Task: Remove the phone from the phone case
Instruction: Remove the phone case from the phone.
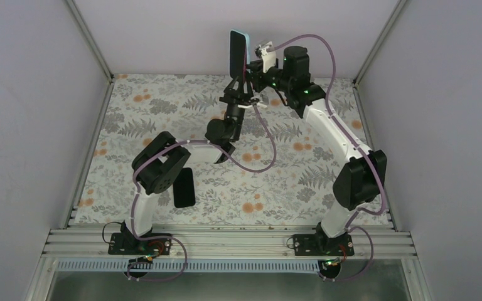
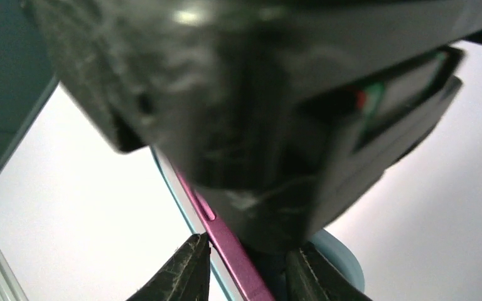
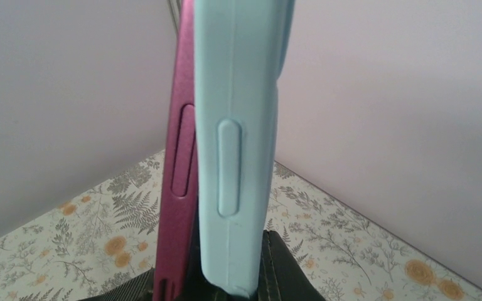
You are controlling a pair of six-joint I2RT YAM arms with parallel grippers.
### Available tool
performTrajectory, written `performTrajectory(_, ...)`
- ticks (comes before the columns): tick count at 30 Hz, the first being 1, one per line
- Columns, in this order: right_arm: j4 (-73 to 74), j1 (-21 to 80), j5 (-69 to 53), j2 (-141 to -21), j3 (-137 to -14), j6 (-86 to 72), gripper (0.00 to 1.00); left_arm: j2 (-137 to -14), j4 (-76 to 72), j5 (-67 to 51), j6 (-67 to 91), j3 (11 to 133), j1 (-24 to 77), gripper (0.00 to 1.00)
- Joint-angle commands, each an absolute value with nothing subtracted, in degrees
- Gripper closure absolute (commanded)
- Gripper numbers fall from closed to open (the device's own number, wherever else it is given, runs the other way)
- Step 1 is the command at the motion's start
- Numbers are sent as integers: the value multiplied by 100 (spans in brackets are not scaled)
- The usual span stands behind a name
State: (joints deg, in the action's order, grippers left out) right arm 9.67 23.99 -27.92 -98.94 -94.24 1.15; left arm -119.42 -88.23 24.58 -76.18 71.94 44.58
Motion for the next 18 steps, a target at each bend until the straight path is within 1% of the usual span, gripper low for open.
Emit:
performTrajectory(1,1979,2811,-4501,-9606,-9308,217,98,-11359,-8880,2924,-6811,7743,4318,69)
performTrajectory(10,1822,2375,-4769,-9288,-9248,4,97,-10978,-8448,3432,-6419,7454,4307,68)
performTrajectory(11,1793,2313,-4826,-9282,-9250,-52,97,-10928,-8404,3425,-6372,7405,4304,70)
performTrajectory(13,1745,2218,-4944,-9286,-9253,-138,98,-10864,-8255,3434,-6298,7390,4291,81)
performTrajectory(17,1748,2164,-5066,-9315,-9307,-164,97,-10856,-8009,3480,-6233,7538,4256,97)
performTrajectory(18,1755,2162,-5056,-9321,-9313,-156,97,-10859,-7990,3484,-6249,7560,4254,98)
